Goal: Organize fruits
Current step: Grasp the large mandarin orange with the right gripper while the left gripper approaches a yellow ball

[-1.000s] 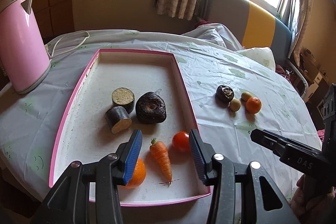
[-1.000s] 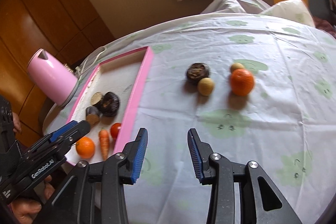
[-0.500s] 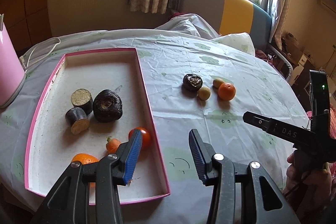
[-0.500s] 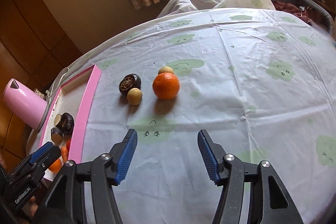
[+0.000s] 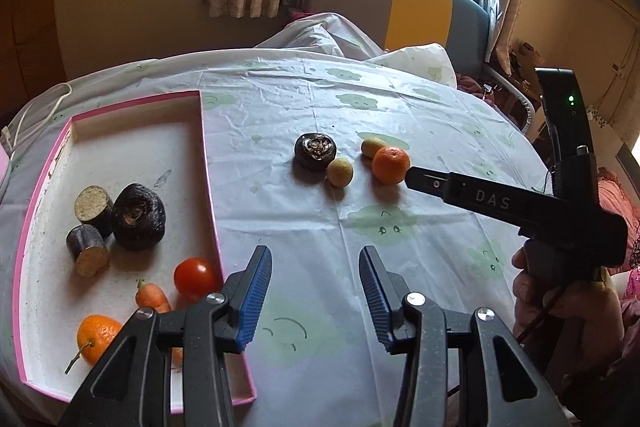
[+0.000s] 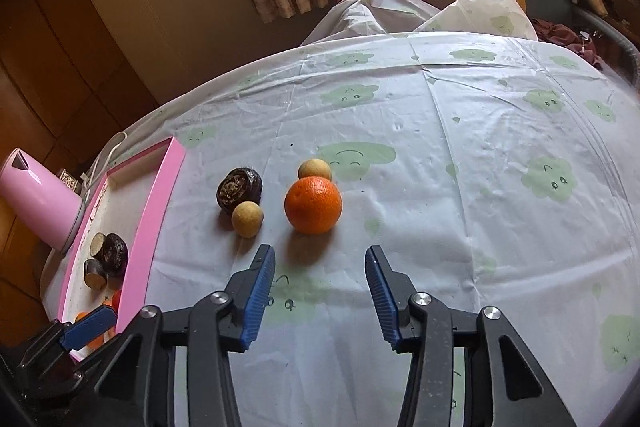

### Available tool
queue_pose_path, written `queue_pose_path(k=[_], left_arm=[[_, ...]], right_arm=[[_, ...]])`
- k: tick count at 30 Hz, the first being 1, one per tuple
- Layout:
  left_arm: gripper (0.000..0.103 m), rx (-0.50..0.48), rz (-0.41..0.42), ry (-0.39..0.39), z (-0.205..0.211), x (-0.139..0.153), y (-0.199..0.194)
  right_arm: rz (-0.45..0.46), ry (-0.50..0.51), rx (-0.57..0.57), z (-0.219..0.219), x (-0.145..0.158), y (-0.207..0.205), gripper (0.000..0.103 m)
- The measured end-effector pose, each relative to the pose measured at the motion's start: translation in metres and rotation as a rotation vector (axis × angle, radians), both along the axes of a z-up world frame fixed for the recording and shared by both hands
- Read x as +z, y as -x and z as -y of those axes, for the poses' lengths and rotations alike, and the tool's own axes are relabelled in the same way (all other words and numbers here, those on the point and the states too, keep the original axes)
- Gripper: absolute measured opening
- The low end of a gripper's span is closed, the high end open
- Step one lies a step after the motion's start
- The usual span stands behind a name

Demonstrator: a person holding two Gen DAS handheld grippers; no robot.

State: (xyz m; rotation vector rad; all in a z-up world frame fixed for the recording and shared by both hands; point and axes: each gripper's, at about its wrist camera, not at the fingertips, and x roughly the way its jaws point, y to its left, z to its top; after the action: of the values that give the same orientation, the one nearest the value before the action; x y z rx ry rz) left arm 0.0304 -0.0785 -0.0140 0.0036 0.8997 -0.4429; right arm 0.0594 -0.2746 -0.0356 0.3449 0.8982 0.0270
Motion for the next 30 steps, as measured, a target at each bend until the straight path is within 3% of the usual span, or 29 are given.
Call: queue_pose_path(k=[10,11,12,13,18,23,30], left_arm=[[0.037,-0.006,-0.042,0.025,0.013,-0.006,-0.020],[0.037,-0.003,-0.053,0.030,0.014,-0.008,-0.024],[0.036,-0.001,-0.065,0.036,0.015,-0.010,-0.027],[0.033,0.002,-0.077,0.046,0.015,-0.011,-0.030],[0.033,0.012,-0.107,0.082,0.023,-0.016,-0.047],[0.033,0.031,-0.147,0.121,0.038,-0.022,-0.070],[0.033,0.063,-0.150,0.102,0.060,-0.029,-0.094]], right_arm=[[-0.040,-0.031,0.022,-0.002,-0.019,-0.043,0.053],[-0.042,-0.033,0.033,-0.003,-0.021,-0.046,0.051],[-0.043,-0.021,0.035,-0.004,-0.022,-0.048,0.041],[-0.040,-0.015,0.034,-0.004,-0.023,-0.049,0.039],[-0.018,0.047,0.011,0.002,-0.014,-0.033,0.039],[-0.056,0.128,-0.023,0.017,-0.014,-0.016,0.039],[-0.048,0.090,-0.013,0.033,-0.018,-0.007,0.039]])
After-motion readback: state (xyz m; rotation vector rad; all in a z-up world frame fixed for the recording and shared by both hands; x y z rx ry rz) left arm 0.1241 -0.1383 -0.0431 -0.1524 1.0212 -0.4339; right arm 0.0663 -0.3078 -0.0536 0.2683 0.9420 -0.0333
